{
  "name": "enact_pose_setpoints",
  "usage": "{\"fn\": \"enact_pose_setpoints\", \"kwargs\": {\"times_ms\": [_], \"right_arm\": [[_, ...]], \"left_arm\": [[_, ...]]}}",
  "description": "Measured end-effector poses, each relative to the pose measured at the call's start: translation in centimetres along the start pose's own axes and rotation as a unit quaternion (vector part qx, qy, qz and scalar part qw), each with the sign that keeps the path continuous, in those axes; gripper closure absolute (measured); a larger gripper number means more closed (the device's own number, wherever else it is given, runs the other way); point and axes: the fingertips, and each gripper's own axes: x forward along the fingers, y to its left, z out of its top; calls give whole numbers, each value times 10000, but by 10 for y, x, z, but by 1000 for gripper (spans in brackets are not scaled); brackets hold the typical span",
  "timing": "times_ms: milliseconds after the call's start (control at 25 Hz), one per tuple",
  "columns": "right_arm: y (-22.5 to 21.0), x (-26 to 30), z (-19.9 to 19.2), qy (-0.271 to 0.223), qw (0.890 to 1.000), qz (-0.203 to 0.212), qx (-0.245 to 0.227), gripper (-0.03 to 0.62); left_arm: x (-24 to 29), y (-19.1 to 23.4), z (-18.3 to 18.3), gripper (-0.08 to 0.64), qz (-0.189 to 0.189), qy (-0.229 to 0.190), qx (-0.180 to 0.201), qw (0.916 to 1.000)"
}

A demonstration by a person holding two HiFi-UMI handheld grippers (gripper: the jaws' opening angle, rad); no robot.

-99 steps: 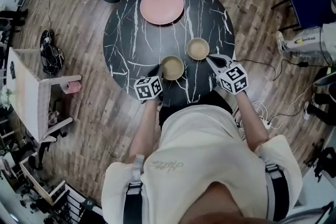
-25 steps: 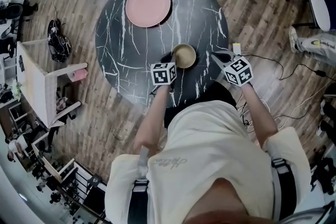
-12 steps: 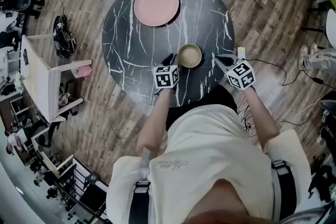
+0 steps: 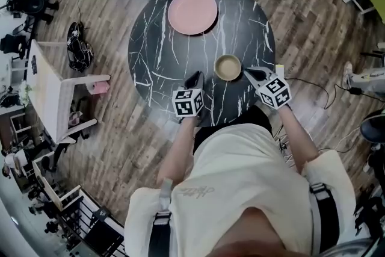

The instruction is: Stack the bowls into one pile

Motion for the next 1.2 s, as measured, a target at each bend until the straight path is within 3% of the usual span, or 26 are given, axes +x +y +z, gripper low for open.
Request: {"fn": "enact_pose_setpoints", "kwargs": {"times_ms": [280, 480, 800, 1000, 1200], "right_arm": [[39, 4, 34, -172, 9992, 19, -373, 584], [59, 4, 61, -391, 9968, -29, -697, 584], [79, -10, 127, -1112, 9889, -364, -914, 584], [88, -30, 172, -1791, 9765, -550, -1067, 584], [93, -52, 208, -2143, 9659, -710, -1268, 584]], "left_arm": [[-47, 5, 22, 537, -167, -498, 278, 9982], [-71, 8, 43, 540, -356, -887, 280, 9950], [-113, 22, 85, 540, -418, -1450, 253, 9882], [-137, 21, 117, 540, -421, -1756, 456, 9825], [-157, 20, 149, 538, -436, -2127, 494, 9749]]}}
